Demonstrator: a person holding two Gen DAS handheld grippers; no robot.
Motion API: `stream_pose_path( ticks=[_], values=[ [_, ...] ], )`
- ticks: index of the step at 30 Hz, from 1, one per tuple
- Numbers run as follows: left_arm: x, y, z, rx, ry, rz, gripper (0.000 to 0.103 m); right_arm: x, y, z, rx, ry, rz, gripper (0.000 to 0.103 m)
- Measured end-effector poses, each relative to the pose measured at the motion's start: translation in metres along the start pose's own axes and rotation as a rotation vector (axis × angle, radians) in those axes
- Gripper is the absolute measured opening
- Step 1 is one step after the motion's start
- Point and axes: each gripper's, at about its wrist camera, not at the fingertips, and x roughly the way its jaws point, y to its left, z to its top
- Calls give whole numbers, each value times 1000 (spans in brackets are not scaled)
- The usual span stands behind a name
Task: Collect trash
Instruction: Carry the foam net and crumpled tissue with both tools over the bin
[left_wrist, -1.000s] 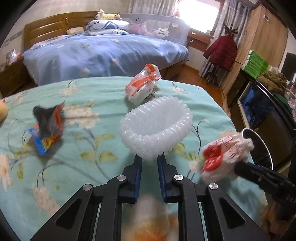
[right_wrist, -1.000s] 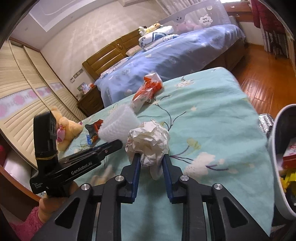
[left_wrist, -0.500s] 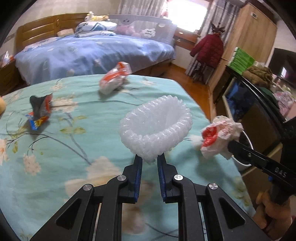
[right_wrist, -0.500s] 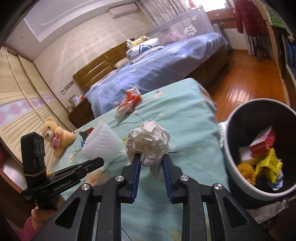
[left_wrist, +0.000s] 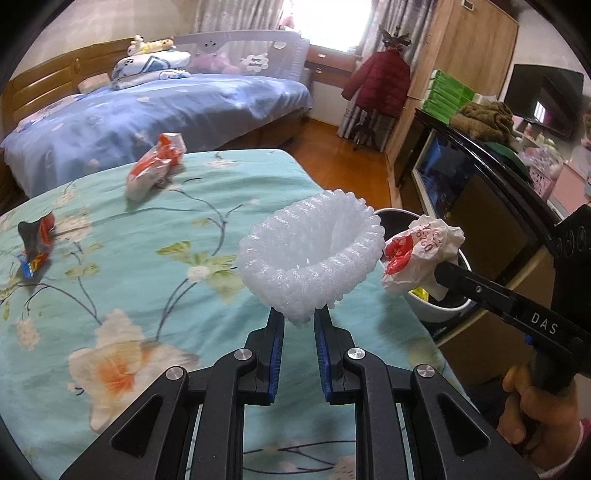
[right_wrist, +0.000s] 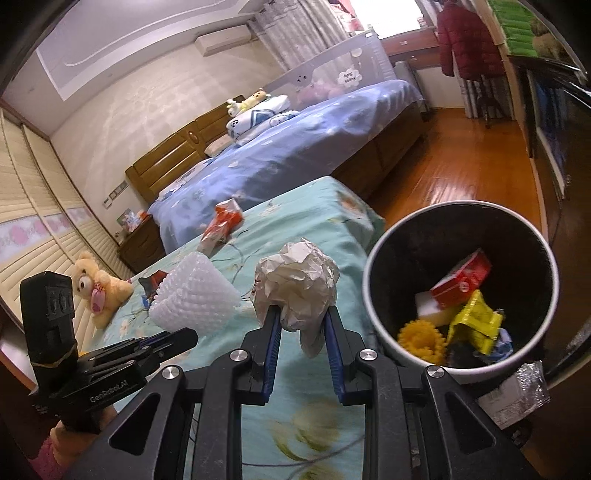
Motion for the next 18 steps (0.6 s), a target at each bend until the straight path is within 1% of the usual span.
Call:
stream_pose_path(
  ticks=[11, 18],
  values=[
    [11, -33, 8, 58, 9, -17, 15, -15, -23, 4, 31, -26, -40, 24],
    [19, -46, 14, 80, 12, -28, 15, -21, -34, 7, 43, -37, -61, 24]
  ],
)
